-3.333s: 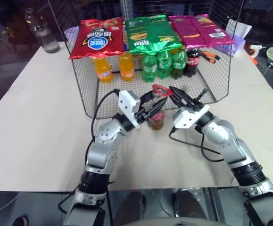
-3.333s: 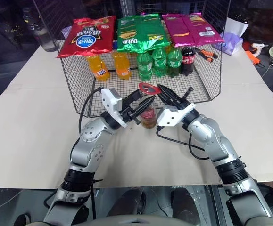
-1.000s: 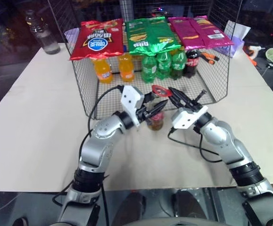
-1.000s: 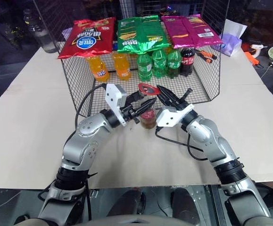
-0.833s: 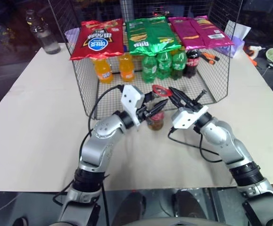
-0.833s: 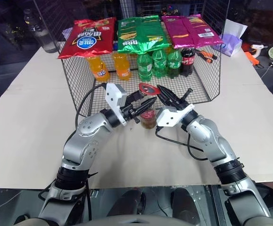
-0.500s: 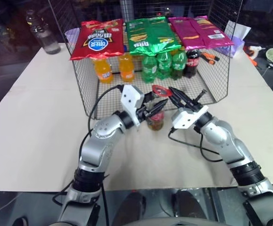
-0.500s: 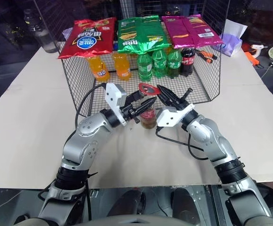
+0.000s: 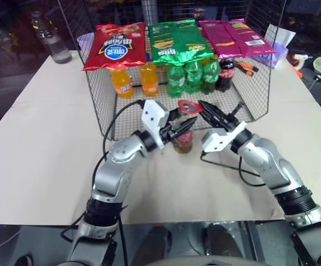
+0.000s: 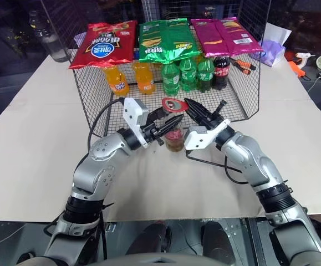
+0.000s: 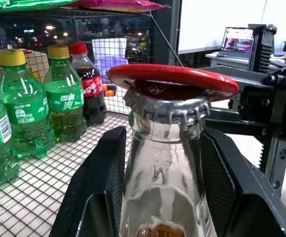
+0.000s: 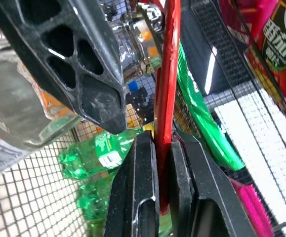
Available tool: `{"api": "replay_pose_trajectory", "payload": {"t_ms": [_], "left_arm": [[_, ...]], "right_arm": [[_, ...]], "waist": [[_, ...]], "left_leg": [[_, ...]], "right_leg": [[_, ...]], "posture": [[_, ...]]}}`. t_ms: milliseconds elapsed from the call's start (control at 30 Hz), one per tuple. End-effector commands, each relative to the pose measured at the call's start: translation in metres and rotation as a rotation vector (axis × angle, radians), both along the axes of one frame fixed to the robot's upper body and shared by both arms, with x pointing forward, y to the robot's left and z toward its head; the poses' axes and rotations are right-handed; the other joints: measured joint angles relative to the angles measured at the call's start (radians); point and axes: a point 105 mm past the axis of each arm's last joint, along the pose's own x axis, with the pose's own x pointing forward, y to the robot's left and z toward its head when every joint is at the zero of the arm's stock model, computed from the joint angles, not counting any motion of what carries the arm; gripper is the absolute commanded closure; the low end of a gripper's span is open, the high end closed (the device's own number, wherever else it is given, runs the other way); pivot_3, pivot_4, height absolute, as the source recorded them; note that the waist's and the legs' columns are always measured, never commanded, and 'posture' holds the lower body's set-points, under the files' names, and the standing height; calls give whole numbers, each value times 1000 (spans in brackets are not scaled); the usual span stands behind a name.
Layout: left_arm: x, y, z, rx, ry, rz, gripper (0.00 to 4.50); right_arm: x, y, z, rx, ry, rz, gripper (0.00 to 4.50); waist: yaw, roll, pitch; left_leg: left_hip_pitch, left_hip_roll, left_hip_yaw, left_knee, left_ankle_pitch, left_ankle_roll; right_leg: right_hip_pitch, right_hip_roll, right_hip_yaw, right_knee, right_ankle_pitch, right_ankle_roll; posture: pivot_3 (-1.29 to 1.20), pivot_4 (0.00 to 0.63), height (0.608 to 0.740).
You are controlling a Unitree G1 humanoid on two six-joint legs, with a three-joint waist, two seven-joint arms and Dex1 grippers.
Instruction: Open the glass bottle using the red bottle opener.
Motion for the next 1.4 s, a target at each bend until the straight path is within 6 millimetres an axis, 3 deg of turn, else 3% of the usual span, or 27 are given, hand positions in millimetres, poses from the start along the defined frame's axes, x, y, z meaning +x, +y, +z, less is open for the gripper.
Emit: {"api": "replay_pose_trajectory", "payload": {"t_ms": [33, 233, 567, 833, 967, 1133, 1400], "left_arm": [[-2, -4, -10, 27, 31, -12, 2843], [-2, -4, -12, 29, 33, -12, 2843], [-2, -5, -12, 28, 30, -10, 2843], [-2, -5, -13, 32, 31, -12, 2843], [-2, -5, -13, 33, 28, -10, 2843], [-3, -5, -12, 33, 25, -10, 2843], [-3, -4, -13, 34, 23, -10, 2843]], "right_arm": [[-2, 4, 15, -28, -55, 21, 4500], [-2, 1, 23, -108, -114, 20, 4500], [1, -7, 38, -71, -165, -13, 4500], [4, -19, 43, 155, -37, -15, 4500], [9, -28, 34, 295, 118, -23, 4500], [13, -38, 1, 615, 550, 15, 4500], [-30, -33, -31, 832, 1281, 232, 4500]], "waist": [[1, 0, 0], [12, 0, 0], [15, 0, 1], [16, 0, 1], [16, 0, 1], [18, 0, 1], [18, 1, 1]], "left_leg": [[0, 0, 0, 0, 0, 0], [0, 0, 0, 0, 0, 0], [0, 1, 0, -4, 0, 0], [0, 1, 0, -7, 0, 0], [0, 1, 0, -8, 0, 0], [0, 1, -1, -8, 0, 0], [-1, 2, -1, -9, 0, 0]], "right_leg": [[0, 0, 0, 0, 0, 0], [0, 0, 0, 0, 0, 0], [0, 0, 0, -3, 0, 0], [0, 0, 0, -7, 0, 0], [0, 0, 0, -8, 0, 0], [0, 0, -1, -9, 0, 0], [0, -4, -1, -10, 0, 0]], "posture": [[0, 150, 740], [0, 150, 740], [0, 150, 740], [0, 150, 740], [0, 150, 740], [0, 150, 740], [0, 150, 740]]}}
